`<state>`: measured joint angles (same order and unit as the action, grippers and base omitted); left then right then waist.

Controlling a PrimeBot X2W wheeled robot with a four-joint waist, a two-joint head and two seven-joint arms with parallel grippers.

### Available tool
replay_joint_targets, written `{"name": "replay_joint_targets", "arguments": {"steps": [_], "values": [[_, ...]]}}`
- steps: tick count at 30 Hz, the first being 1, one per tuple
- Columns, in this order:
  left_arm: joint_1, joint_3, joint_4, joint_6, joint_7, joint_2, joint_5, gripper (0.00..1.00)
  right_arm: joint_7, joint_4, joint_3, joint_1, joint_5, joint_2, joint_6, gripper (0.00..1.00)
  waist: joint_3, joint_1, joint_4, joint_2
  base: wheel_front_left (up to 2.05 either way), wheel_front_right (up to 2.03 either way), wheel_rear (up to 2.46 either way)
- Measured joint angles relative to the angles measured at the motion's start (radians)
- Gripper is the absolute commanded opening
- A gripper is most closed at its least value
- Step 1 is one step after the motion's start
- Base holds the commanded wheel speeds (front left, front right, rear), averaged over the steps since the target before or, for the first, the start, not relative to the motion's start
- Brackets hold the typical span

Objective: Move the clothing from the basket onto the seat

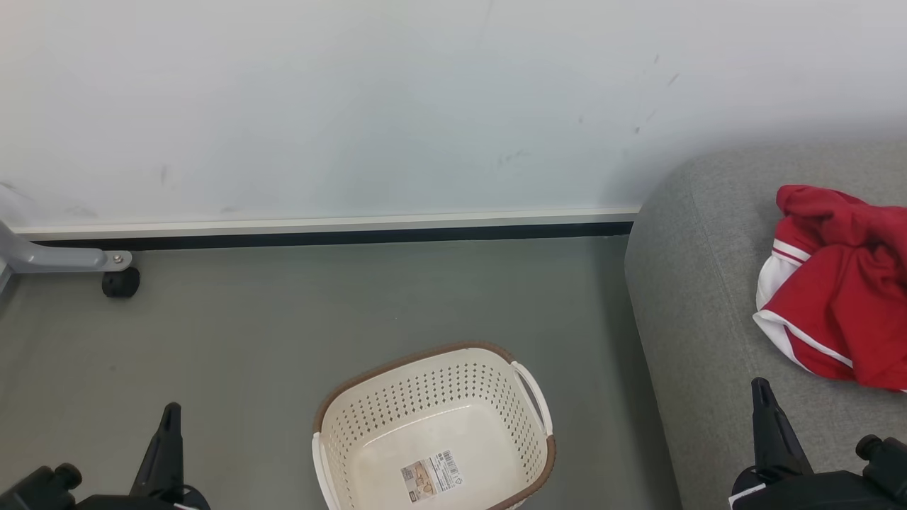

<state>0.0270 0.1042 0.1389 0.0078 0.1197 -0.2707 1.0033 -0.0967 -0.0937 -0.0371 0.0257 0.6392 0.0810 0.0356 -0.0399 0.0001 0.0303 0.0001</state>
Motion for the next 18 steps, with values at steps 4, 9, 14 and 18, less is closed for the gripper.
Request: {"name": "replay_joint_targets", "arguments": {"steps": [4,9,14,18], "values": [[-0.001,-0.008,0.008,-0.002,-0.011,0.011,0.021,0.00,0.008,-0.009,0.007,-0.005,0.042,-0.002,0.001,0.00,0.002,0.0000,-0.001,0.0000,0.00,0.00,0.00],[-0.006,-0.022,0.018,-0.017,-0.027,0.027,0.069,0.00,0.026,-0.021,0.021,-0.018,0.114,-0.003,0.009,0.00,0.005,0.0000,-0.004,0.0000,0.00,0.00,0.00],[-0.018,-0.035,0.030,-0.019,-0.045,0.044,0.116,0.00,0.044,-0.039,0.034,-0.022,0.185,-0.007,0.015,0.00,0.007,0.0000,-0.006,0.0000,0.00,0.00,0.00],[-0.021,-0.046,0.040,-0.031,-0.057,0.057,0.144,0.00,0.053,-0.050,0.044,-0.030,0.242,-0.011,0.018,0.00,0.010,0.0000,-0.008,0.0000,0.00,0.00,0.00]]}}
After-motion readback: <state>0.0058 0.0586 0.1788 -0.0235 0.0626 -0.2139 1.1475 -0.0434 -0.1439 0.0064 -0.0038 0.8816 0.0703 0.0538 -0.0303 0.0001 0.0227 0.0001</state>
